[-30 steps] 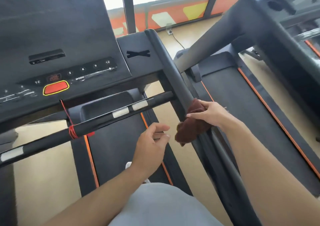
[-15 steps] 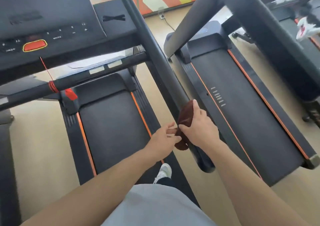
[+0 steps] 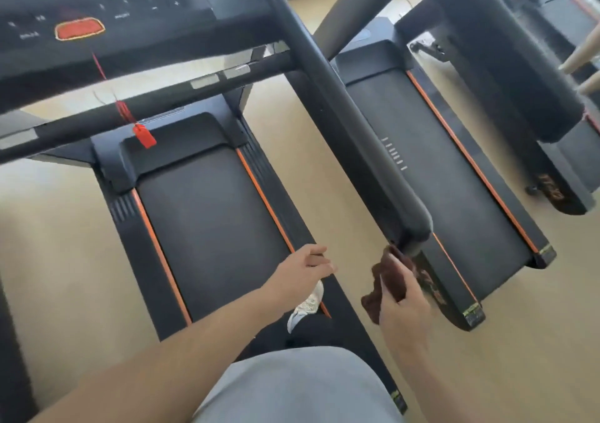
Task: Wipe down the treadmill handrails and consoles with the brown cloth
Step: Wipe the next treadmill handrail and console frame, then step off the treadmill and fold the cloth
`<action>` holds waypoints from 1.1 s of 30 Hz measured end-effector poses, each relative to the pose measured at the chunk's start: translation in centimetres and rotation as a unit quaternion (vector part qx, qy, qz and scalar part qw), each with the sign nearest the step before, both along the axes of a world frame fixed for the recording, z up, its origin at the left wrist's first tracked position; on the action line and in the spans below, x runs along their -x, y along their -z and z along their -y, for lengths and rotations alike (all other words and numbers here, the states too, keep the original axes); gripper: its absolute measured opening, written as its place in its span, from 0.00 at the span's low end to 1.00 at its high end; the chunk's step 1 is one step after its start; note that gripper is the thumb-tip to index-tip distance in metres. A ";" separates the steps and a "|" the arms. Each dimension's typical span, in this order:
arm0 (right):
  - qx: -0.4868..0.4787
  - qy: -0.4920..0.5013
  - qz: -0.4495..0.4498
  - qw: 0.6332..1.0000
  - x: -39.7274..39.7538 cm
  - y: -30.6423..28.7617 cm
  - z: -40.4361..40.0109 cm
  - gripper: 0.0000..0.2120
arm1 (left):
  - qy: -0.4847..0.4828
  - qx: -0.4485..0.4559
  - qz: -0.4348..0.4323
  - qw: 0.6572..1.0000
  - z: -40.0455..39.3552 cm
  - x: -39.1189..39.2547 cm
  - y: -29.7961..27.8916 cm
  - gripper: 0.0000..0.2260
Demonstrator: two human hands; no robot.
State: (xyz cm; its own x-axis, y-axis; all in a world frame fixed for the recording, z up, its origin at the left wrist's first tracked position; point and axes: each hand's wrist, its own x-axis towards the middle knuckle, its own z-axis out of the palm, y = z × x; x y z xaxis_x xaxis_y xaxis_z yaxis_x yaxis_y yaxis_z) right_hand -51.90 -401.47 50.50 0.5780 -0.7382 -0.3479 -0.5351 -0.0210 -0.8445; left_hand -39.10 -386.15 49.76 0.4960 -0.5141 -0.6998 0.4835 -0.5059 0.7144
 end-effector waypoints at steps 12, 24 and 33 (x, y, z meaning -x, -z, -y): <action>-0.111 -0.649 -0.014 0.753 -7.3 -0.4 -12.2 0.27 | -0.416 -0.123 0.061 0.899 -14.8 4.1 -1.3 0.06; 0.052 -0.939 0.034 0.339 -5.8 0.8 -23.9 0.28 | -0.774 -0.043 0.069 0.629 -16.1 24.5 -2.7 0.10; 0.009 -0.991 -0.077 0.108 9.5 1.2 -32.9 0.22 | -0.936 -0.066 0.067 0.338 -17.2 41.4 -2.1 0.09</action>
State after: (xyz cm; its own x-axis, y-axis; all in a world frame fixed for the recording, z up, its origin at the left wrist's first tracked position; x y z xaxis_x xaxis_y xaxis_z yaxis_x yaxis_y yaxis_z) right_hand -61.43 -368.58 49.27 -0.4042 0.7821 -0.4744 0.5280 -0.2240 -0.8192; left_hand -80.49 -368.95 51.90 -0.1023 0.8205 -0.5625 0.0117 0.5664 0.8240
